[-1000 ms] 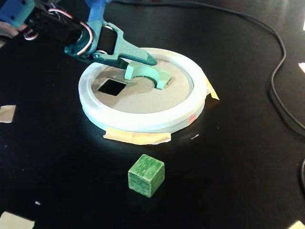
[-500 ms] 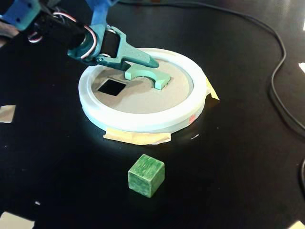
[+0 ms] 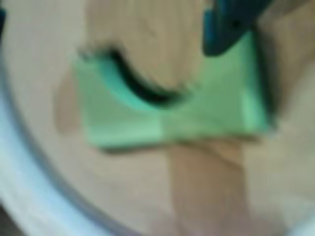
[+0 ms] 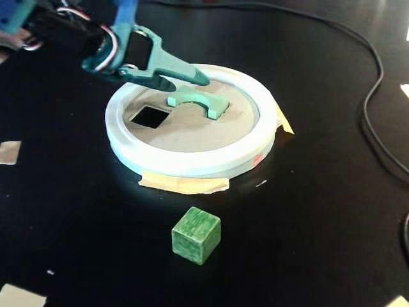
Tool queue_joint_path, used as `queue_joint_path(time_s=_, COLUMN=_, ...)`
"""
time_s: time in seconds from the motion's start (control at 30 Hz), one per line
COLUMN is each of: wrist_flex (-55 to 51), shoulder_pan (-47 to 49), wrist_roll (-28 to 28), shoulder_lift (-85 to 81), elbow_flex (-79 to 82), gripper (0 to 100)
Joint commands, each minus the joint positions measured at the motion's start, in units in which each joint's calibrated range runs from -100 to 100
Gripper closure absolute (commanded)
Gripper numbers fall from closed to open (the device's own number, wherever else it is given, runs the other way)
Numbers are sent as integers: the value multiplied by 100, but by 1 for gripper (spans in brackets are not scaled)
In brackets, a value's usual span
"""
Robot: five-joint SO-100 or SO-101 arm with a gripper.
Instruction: Pick up the U shape block and drop it in corresponding U shaped hole
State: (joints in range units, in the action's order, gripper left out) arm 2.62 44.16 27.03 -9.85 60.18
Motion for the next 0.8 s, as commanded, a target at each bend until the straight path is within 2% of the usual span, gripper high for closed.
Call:
queue_joint_path(time_s=0.0, wrist_flex=-969, shoulder_pan=-233, wrist_roll=-39, shoulder_lift=-1608, elbow_flex=321, gripper=32)
queue_joint_path(time_s=0.1, wrist_flex=-1752, shoulder_pan=-271, wrist_roll=-49, shoulder_lift=-2360, elbow_flex=503, gripper=33)
queue_joint_path(time_s=0.27, wrist_flex=-3749, shoulder_pan=-346, wrist_roll=-269, shoulder_lift=-3838, elbow_flex=640, gripper=32)
queue_joint_path(time_s=0.3, wrist_flex=-4331, shoulder_pan=-620, wrist_roll=-469, shoulder_lift=-4214, elbow_flex=576, gripper=32)
queue_joint_path(time_s=0.47, wrist_flex=-5626, shoulder_pan=-1856, wrist_roll=-972, shoulder_lift=-5450, elbow_flex=649, gripper=32)
queue_joint_path(time_s=0.77, wrist_flex=-6689, shoulder_pan=-3866, wrist_roll=-2071, shoulder_lift=-6462, elbow_flex=667, gripper=32)
